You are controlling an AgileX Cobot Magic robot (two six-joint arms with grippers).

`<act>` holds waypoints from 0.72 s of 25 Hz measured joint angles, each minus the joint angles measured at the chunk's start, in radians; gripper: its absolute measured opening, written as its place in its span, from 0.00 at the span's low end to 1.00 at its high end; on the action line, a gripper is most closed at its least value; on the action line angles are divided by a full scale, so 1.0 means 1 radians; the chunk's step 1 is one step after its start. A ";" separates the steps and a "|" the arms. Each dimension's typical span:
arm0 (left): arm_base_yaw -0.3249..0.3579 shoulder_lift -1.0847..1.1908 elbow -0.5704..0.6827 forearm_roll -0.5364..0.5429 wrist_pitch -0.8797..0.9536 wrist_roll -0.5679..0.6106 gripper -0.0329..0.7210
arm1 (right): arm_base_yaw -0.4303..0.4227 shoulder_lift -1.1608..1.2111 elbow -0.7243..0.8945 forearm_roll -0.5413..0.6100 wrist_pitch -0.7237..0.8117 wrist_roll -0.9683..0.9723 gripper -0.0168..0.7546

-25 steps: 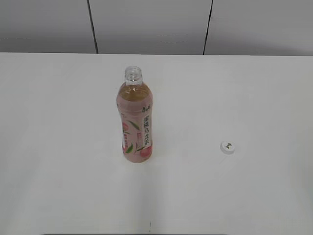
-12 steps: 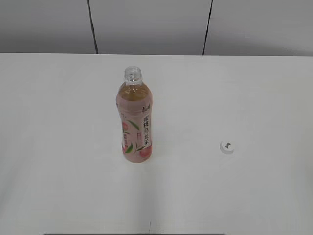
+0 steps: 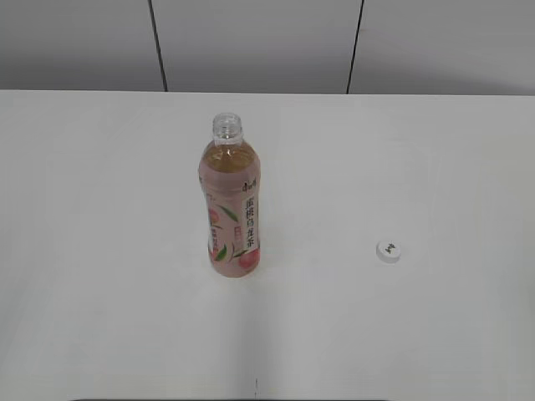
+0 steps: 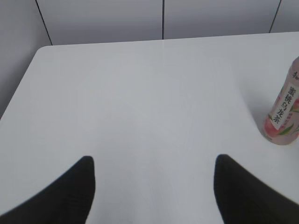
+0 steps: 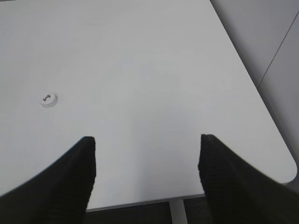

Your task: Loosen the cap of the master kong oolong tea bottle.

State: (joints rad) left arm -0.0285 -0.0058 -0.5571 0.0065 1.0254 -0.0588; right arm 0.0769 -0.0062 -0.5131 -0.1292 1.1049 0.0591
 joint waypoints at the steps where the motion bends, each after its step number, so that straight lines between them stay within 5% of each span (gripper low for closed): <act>1: 0.000 0.000 0.000 0.006 0.000 0.000 0.68 | 0.000 0.000 0.000 0.000 0.000 0.000 0.70; 18: 0.000 0.000 0.000 -0.001 0.000 0.001 0.64 | 0.000 0.000 0.000 0.000 0.000 0.000 0.70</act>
State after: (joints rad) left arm -0.0285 -0.0058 -0.5571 0.0054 1.0254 -0.0580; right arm 0.0769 -0.0062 -0.5131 -0.1292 1.1049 0.0591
